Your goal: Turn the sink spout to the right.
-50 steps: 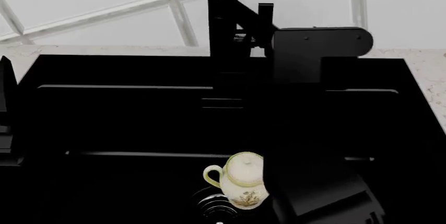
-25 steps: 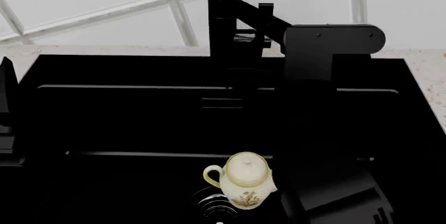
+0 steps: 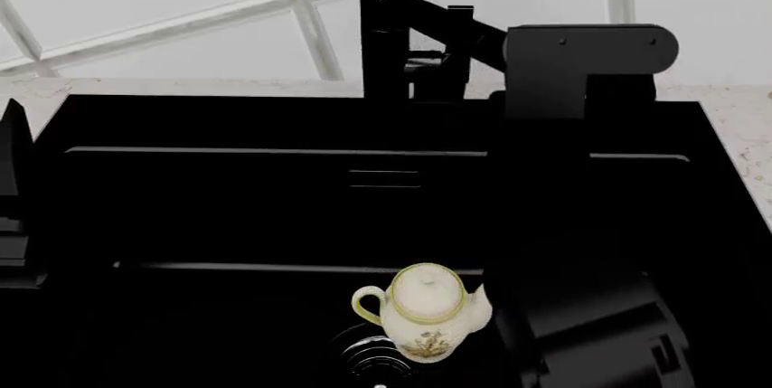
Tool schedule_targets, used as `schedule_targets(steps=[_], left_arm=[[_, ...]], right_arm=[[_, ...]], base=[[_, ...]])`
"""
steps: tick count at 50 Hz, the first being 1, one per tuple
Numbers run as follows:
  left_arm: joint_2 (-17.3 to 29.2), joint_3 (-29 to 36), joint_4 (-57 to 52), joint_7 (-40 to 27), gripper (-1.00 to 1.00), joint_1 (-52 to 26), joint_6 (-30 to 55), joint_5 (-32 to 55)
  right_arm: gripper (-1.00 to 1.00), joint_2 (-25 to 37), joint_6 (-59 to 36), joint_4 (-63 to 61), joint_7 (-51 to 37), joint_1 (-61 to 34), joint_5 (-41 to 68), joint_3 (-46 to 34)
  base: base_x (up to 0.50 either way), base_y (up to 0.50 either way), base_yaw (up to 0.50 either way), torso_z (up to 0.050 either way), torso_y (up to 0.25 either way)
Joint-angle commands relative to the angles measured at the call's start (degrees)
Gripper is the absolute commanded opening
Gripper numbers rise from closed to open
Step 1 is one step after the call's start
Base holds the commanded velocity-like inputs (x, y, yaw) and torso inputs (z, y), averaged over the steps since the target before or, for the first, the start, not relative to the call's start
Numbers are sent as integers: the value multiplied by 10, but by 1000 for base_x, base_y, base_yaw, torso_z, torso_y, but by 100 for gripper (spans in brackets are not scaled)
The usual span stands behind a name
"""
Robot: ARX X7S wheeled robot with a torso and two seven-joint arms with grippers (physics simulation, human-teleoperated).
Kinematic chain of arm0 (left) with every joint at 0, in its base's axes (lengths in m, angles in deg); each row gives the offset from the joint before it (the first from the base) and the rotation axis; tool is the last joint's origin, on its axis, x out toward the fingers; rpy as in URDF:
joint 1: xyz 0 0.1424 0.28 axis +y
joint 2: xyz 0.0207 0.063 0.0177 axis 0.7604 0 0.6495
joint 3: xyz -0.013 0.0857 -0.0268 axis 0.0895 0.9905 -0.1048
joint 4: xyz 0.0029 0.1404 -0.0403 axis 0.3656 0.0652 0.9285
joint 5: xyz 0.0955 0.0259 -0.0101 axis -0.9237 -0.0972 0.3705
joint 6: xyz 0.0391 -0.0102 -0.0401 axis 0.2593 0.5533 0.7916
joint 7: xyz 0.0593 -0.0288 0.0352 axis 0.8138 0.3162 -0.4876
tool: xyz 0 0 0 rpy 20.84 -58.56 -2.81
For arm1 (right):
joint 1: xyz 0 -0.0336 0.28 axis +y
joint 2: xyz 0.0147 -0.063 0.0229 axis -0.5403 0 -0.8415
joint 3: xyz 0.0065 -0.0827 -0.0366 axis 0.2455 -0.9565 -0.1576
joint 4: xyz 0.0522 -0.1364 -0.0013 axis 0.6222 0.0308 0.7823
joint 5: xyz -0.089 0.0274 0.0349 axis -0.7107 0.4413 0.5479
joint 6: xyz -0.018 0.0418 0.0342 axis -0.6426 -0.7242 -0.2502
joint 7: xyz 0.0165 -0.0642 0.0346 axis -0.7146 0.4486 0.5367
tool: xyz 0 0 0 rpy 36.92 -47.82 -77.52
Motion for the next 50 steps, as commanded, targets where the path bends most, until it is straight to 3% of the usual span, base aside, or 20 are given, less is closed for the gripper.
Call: schedule_targets(steps=[1, 28, 50], left_arm=[[1, 0, -1, -3, 100, 0, 0, 1], [6, 7, -1, -6, 100, -3, 2, 1], [10, 11, -2, -10, 100, -5, 5, 1]], right_arm=[[100, -4, 10, 27, 9, -15, -2, -4], [100, -19, 68, 157, 40, -42, -11, -11], [100, -13, 80, 168, 37, -53, -14, -12]], base=[[0, 0, 0, 0, 0], [0, 0, 0, 0, 0], [0, 0, 0, 0, 0]])
